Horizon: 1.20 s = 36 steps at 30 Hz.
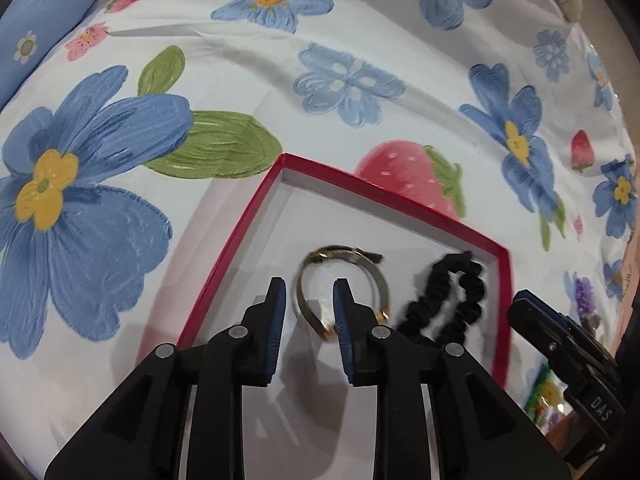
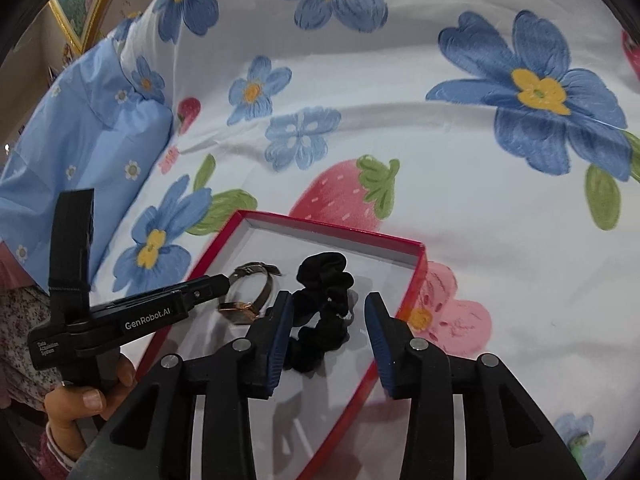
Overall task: Organize jewelry
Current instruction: 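Open both tools to release the watch and scrunchie in the tray, then move both tools back over the remaining jewelry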
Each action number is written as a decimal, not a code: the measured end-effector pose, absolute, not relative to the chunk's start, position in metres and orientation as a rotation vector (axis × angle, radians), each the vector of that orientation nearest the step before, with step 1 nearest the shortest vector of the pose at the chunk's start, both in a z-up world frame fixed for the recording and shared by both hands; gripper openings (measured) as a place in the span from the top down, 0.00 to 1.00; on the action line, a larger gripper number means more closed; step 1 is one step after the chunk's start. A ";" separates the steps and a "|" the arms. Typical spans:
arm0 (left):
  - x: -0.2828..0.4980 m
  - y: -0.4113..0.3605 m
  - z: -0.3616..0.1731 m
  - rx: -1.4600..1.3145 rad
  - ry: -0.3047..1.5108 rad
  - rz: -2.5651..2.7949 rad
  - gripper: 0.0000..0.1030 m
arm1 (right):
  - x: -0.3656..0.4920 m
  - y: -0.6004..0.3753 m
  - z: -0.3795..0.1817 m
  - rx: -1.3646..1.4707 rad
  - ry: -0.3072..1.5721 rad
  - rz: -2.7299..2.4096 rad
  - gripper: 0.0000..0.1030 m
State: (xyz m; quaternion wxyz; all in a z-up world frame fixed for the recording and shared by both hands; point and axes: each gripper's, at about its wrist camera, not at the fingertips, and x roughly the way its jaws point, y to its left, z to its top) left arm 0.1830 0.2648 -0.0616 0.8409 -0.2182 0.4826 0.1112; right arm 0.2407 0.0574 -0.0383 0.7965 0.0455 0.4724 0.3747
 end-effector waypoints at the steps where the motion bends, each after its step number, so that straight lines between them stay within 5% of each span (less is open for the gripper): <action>1: 0.179 0.261 -0.057 -0.464 1.011 0.225 0.78 | 0.238 0.052 -0.035 0.108 1.005 0.805 0.61; 15: 0.130 0.190 -0.013 -0.427 0.933 0.091 0.61 | 0.195 -0.047 -0.017 0.211 0.960 0.723 0.53; 36: 0.117 0.091 -0.010 -0.342 0.968 -0.097 0.54 | 0.158 -0.220 -0.022 0.277 0.921 0.477 0.51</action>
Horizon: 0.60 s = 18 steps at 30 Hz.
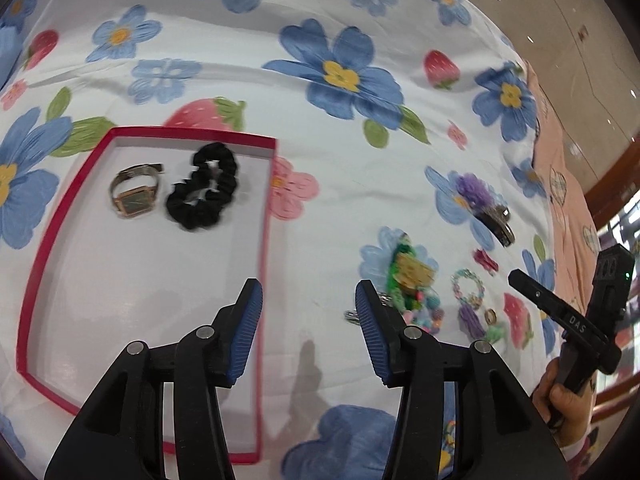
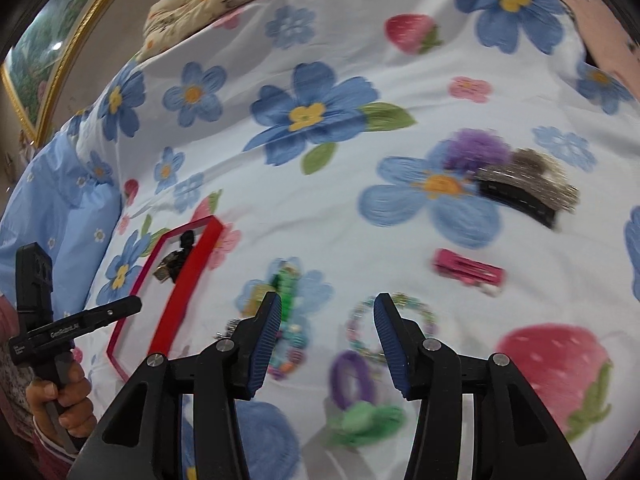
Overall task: Organize jewelry
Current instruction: 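Move both tools back over the remaining jewelry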
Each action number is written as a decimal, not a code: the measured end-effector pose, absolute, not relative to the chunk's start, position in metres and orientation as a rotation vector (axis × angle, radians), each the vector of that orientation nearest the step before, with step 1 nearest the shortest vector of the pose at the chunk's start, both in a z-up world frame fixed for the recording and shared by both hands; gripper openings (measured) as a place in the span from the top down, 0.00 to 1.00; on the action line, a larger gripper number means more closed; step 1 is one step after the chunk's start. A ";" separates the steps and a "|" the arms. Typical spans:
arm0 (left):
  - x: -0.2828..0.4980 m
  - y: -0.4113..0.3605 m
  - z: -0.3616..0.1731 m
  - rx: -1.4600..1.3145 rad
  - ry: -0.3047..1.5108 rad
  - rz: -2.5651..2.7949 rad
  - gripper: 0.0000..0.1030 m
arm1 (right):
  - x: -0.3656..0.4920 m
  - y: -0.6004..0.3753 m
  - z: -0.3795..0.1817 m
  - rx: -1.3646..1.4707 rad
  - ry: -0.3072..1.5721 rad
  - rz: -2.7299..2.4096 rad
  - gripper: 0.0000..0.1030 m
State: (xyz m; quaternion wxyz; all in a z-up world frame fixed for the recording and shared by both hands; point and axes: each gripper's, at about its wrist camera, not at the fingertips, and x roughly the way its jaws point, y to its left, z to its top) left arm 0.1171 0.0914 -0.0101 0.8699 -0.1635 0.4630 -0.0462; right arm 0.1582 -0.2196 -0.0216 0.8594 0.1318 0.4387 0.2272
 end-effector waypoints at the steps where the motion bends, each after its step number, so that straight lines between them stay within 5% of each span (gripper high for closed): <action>1: 0.118 0.086 -0.011 -0.338 0.974 -0.108 0.53 | 0.157 -0.224 -0.022 0.277 0.921 0.470 0.50; 4: 0.121 0.070 -0.013 -0.318 0.987 -0.140 0.50 | 0.158 -0.240 -0.025 0.270 0.917 0.458 0.37; 10: 0.136 0.037 -0.020 -0.257 1.006 -0.239 0.35 | 0.164 -0.255 -0.028 0.161 0.925 0.456 0.37; 18: 0.164 0.002 -0.035 -0.169 1.050 -0.362 0.33 | 0.189 -0.258 -0.041 -0.014 0.964 0.446 0.37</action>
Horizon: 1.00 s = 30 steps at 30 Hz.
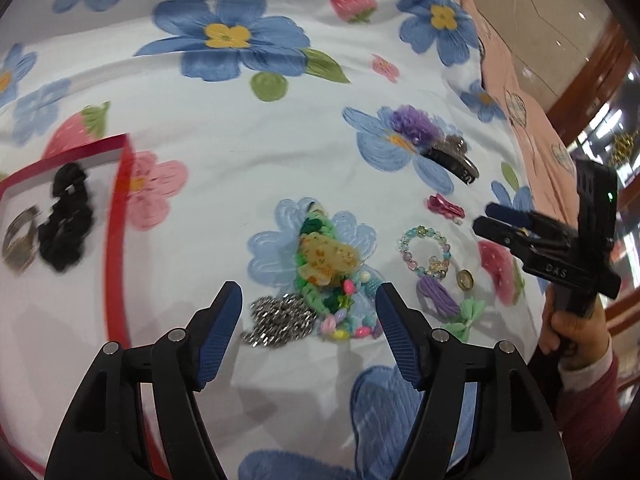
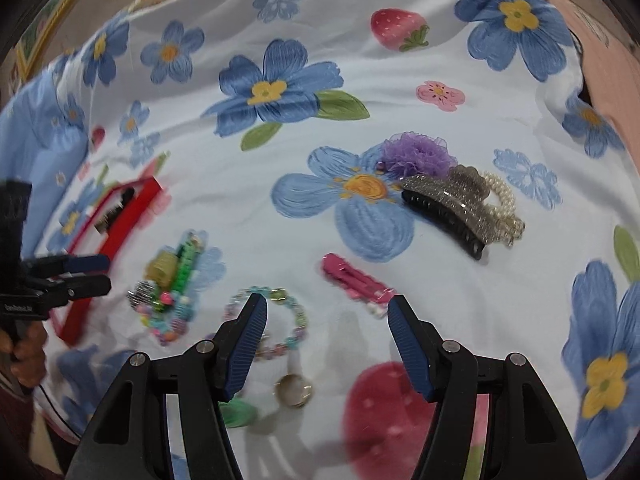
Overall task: Organize jewelry
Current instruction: 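Move both tools back over the remaining jewelry, then grasp the pink hair clip with the right tool while the left tool grasps the yellow claw clip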
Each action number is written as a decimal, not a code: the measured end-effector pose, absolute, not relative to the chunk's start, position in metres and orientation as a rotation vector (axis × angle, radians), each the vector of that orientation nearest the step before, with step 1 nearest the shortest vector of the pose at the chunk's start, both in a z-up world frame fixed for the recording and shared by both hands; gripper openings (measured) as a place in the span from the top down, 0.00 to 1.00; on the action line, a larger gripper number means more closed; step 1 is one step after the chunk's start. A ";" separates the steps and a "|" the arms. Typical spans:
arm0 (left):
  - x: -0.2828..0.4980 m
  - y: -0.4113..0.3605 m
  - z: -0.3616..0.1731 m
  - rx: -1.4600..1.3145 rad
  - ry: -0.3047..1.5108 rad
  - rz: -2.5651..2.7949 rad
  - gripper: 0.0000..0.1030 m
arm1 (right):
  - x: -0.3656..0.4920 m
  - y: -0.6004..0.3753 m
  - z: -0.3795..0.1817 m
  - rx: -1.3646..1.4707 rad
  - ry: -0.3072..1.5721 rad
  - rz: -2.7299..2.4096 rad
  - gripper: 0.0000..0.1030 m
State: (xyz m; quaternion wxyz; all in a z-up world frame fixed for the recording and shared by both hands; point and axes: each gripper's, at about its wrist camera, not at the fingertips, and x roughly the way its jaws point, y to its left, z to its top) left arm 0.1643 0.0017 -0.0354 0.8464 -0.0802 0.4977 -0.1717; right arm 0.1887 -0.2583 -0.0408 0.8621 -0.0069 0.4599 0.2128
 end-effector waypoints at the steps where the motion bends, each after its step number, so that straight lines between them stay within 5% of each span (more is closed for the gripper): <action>1: 0.167 0.001 -0.037 -0.167 1.052 -0.365 0.33 | 0.193 -0.258 -0.043 -0.031 0.968 0.449 0.37; 9: 0.187 -0.015 -0.052 -0.127 1.080 -0.393 0.32 | 0.223 -0.260 -0.072 -0.057 1.044 0.460 0.39; 13: 0.195 -0.020 -0.057 -0.118 1.075 -0.390 0.36 | 0.223 -0.264 -0.078 -0.039 1.068 0.446 0.68; 17: 0.196 -0.025 -0.061 -0.117 1.084 -0.414 0.61 | 0.217 -0.258 -0.077 -0.049 1.070 0.461 0.81; 30: 0.169 -0.005 -0.031 -0.169 0.976 -0.391 0.62 | 0.194 -0.243 -0.052 0.048 1.008 0.499 0.82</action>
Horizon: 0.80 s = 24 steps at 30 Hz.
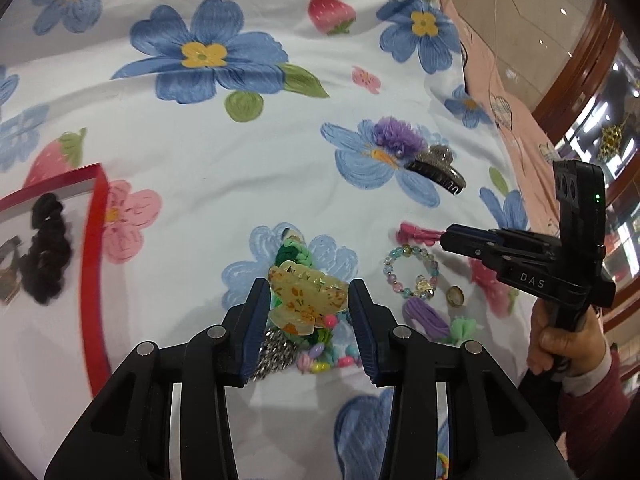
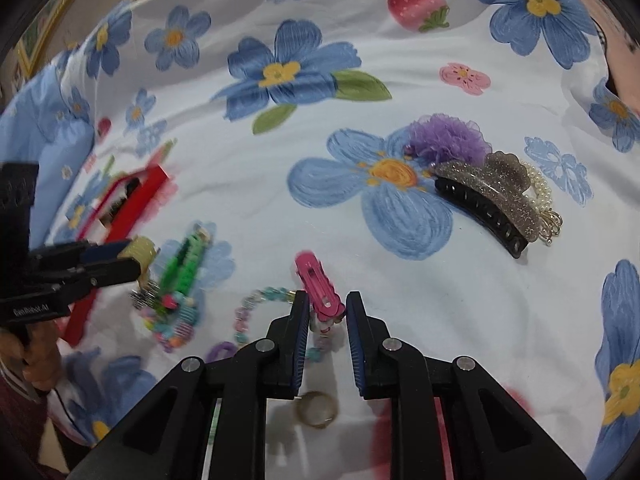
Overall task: Organize jewelry
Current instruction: 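Grasp the pink hair clip with the right tool while the left tool grasps the yellow claw clip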
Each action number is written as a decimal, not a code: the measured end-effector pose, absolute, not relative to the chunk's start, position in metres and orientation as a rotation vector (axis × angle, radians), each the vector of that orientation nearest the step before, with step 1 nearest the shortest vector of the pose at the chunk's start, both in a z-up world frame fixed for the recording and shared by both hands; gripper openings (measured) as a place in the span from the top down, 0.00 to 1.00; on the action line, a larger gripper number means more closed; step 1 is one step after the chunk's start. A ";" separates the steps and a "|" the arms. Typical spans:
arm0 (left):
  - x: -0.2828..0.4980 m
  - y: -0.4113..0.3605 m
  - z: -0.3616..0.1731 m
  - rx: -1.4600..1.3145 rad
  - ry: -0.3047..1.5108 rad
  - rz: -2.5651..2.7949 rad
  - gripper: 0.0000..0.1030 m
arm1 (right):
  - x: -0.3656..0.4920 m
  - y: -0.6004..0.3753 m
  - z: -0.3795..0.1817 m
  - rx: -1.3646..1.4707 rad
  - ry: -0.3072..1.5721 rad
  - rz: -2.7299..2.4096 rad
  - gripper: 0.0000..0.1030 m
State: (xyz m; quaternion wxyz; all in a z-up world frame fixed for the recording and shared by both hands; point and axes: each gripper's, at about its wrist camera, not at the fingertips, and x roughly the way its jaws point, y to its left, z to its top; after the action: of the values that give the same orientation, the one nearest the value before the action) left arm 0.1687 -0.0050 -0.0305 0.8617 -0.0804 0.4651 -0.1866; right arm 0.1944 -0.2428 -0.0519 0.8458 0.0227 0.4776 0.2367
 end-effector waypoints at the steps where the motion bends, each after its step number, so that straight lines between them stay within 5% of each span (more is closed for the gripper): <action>1: 0.165 -0.001 -0.029 -0.177 0.970 -0.384 0.62 | 0.193 -0.242 -0.050 0.064 1.002 0.501 0.82; 10: 0.139 0.028 -0.019 -0.238 0.944 -0.350 0.62 | 0.170 -0.208 -0.052 0.082 1.005 0.525 0.83; 12: 0.134 0.031 -0.019 -0.242 0.940 -0.344 0.62 | 0.167 -0.200 -0.057 0.061 1.033 0.541 0.92; 19: 0.125 0.041 -0.023 -0.262 0.944 -0.337 0.62 | 0.166 -0.182 -0.061 0.013 1.037 0.568 0.62; 24: 0.121 0.048 -0.024 -0.278 0.945 -0.328 0.62 | 0.174 -0.176 -0.065 -0.013 1.046 0.549 0.64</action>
State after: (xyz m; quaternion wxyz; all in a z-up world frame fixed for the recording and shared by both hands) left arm 0.1215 0.0480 -0.0240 0.8683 -0.1326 0.4516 -0.1565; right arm 0.1743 -0.1758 -0.0654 0.8307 -0.0062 0.4930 0.2587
